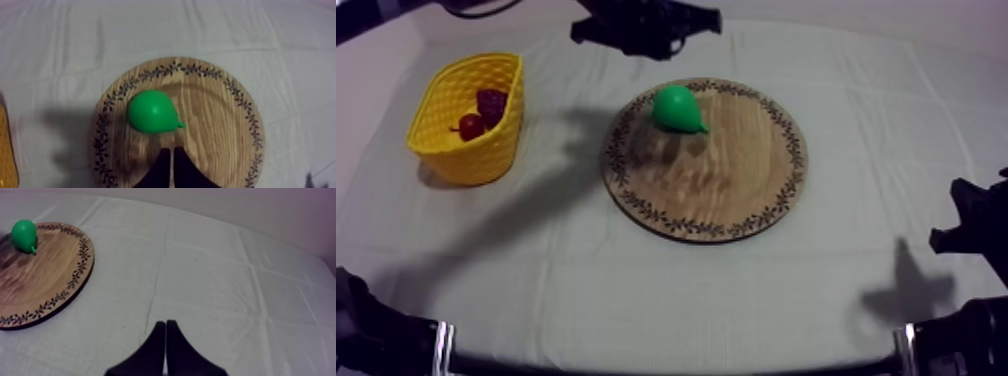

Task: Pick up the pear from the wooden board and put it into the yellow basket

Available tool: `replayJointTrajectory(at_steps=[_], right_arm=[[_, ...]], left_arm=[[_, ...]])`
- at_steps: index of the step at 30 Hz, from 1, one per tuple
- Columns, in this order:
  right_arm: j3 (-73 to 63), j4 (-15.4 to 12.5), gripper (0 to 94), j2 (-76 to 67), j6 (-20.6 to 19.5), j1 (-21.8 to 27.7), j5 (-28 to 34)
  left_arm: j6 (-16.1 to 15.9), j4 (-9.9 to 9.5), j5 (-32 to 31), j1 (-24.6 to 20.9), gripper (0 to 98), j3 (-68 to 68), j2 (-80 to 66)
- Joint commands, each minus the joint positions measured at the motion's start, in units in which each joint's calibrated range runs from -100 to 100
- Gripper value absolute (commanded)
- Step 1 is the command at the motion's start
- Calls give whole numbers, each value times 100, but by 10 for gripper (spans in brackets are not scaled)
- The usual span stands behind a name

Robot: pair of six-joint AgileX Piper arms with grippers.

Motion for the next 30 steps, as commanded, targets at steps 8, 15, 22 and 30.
replayJointTrajectory(at_steps=[8,15,22,30], right_arm=[[5,2,5,1,0,1,4],[5,2,5,1,0,1,4],[5,2,5,1,0,1,4],[5,2,5,1,0,1,4]], left_arm=[[-69,14,-84,7,16,-127,345],[-29,59,-131,-55,104,-174,489],[215,96,29,-93,515,-274,580],[315,279,304,-100,856,-375,675]])
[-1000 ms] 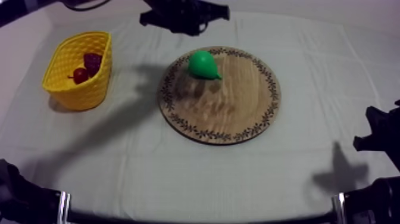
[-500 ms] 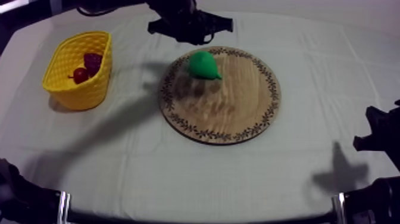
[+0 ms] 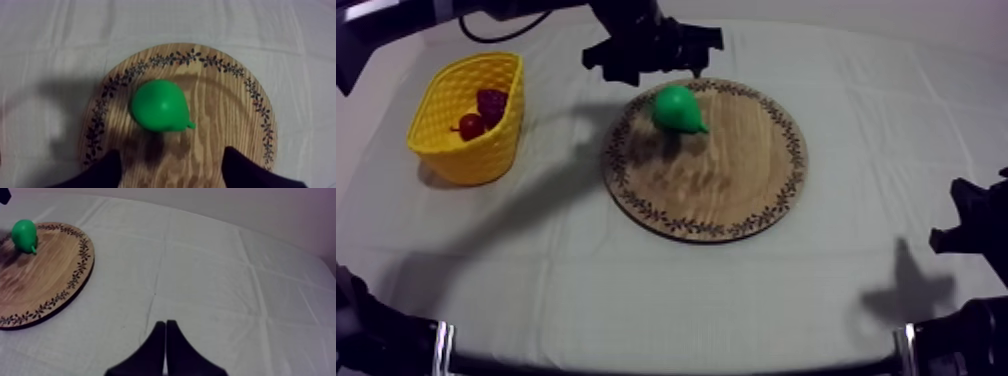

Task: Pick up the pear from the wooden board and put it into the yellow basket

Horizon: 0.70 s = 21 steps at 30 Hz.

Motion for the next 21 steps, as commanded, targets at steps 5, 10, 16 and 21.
replayJointTrajectory(at_steps=[5,10,16,21], right_arm=[[5,2,5,1,0,1,-3],[5,2,5,1,0,1,-3],[5,2,5,1,0,1,-3],[5,2,5,1,0,1,-3]], left_arm=[[14,126,312,11,946,-21,69],[87,136,389,-5,967,-57,217],[81,129,201,-83,970,-251,495],[77,136,127,-128,971,-485,845]])
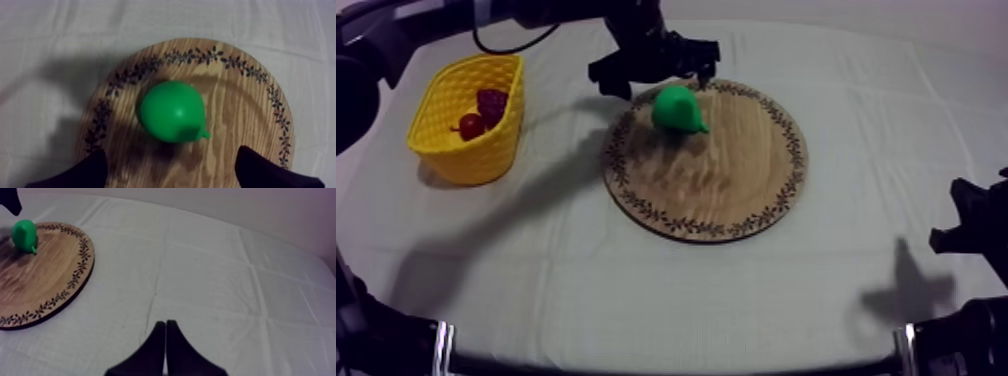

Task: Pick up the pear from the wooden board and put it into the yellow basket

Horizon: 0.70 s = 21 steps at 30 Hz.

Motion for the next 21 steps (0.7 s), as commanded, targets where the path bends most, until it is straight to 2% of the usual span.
replayJointTrajectory(at_steps=[1,21], right_arm=[[5,7,5,1,0,1,-3],[5,7,5,1,0,1,-3]], left_arm=[[-3,7,-7,-9,971,-78,160],[20,-20,-215,-133,967,-1267,1580]])
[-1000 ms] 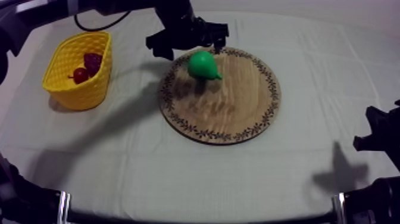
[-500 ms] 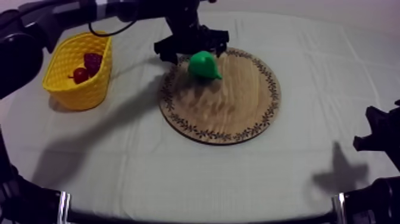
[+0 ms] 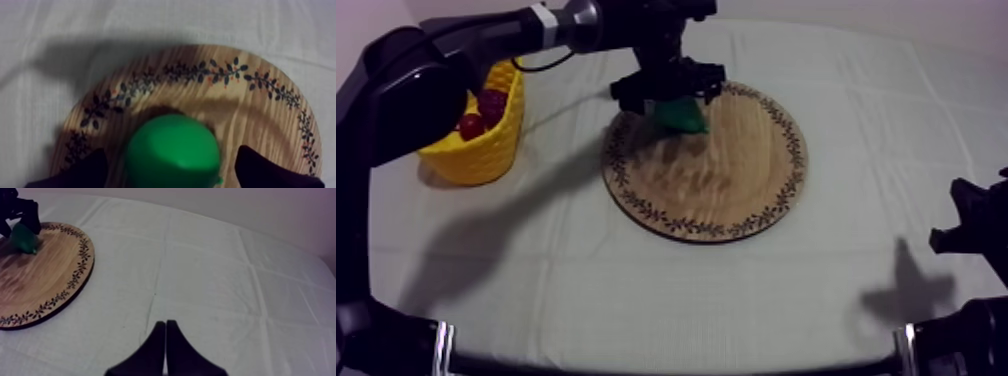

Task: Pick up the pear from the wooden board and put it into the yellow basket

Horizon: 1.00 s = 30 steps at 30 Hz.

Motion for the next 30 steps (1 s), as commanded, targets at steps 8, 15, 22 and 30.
replayJointTrajectory(at_steps=[8,15,22,30], right_arm=[[5,2,5,1,0,1,5],[5,2,5,1,0,1,5],[5,2,5,1,0,1,5],[5,2,5,1,0,1,5]], left_arm=[[26,-18,47,-65,952,-471,391],[-8,26,127,-18,846,-498,525],[-65,65,98,-14,654,-578,650],[-115,-40,21,-3,539,-612,572]])
